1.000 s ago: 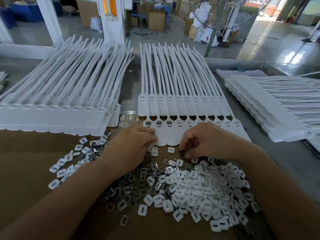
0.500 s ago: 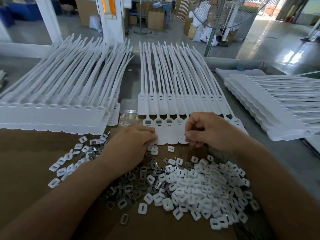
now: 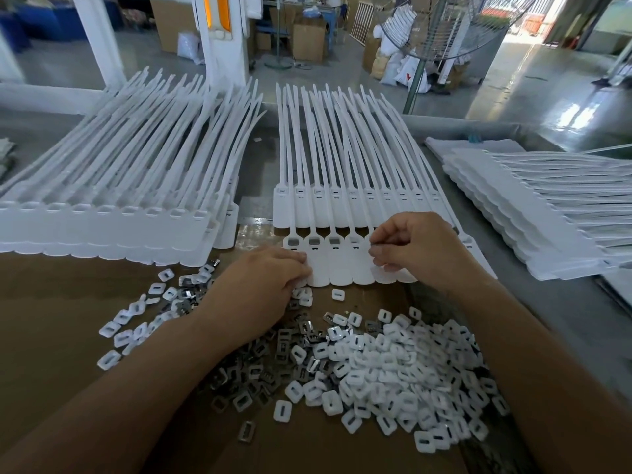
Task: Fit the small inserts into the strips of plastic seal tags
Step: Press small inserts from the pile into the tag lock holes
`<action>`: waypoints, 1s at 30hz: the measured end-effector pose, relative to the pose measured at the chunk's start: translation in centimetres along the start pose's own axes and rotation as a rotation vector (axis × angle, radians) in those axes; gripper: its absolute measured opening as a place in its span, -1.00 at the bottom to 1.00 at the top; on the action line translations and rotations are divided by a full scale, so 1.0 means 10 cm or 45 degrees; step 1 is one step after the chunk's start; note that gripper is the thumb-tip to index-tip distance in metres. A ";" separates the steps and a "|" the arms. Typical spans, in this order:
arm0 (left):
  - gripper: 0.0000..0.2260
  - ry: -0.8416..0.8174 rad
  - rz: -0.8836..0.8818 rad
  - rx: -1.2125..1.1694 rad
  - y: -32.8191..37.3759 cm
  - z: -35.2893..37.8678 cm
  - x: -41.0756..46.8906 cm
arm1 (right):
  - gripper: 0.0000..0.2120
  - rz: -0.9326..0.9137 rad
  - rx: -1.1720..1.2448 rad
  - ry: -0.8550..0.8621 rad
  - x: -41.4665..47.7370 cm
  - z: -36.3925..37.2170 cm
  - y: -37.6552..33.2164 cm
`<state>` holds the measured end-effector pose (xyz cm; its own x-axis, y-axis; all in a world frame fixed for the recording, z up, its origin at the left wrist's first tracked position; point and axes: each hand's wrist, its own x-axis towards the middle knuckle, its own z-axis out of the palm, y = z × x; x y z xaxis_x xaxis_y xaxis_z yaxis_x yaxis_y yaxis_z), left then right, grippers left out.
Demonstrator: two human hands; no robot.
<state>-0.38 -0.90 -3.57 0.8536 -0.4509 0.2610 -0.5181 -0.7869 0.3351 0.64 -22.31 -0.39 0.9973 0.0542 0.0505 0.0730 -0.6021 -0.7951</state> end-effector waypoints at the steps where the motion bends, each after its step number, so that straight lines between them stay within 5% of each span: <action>1: -0.74 -0.006 0.001 0.004 0.00 0.00 -0.01 | -0.81 -0.032 -0.040 0.019 0.01 0.01 0.00; 30: -0.75 -0.012 0.021 0.017 -0.02 -0.02 -0.07 | -0.91 -0.018 -0.311 0.100 0.31 0.27 0.05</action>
<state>-0.90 -0.34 -3.68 0.8456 -0.4676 0.2575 -0.5312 -0.7849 0.3190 3.75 -20.27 -2.29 0.9933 0.0078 0.1152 0.0786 -0.7766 -0.6251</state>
